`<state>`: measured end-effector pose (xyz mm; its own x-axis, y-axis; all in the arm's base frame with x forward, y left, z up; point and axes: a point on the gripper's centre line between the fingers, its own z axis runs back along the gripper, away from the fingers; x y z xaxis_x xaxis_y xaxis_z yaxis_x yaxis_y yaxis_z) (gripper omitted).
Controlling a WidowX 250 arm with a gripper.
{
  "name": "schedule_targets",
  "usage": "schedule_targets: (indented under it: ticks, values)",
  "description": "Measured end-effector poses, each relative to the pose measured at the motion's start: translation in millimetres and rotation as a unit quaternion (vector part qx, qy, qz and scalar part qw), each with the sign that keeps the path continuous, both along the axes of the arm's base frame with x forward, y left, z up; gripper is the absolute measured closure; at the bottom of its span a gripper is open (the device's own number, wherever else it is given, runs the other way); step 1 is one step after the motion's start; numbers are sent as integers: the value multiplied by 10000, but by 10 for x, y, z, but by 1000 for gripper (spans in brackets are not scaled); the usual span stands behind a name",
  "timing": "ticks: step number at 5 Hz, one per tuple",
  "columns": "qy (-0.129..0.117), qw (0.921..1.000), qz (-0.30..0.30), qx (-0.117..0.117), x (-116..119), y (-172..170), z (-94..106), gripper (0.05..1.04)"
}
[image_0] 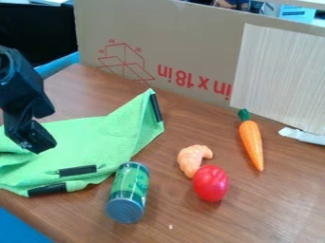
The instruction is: Unfold the green cloth from bottom right to top left
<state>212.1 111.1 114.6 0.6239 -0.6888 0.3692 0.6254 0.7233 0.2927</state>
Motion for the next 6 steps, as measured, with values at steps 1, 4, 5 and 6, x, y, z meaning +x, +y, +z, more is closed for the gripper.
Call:
schedule_targets:
  ticks: [1, 4, 5, 6]
  values:
    - [54, 10000, 19, -59, -7, -11, -34, 83]
    - [335, 9994, 4, -94, 63, -68, -196, 83]
    - [301, 9995, 13, 67, 130, -74, -217, 83]
    - [322, 9994, 16, 126, 143, -73, -264, 83]
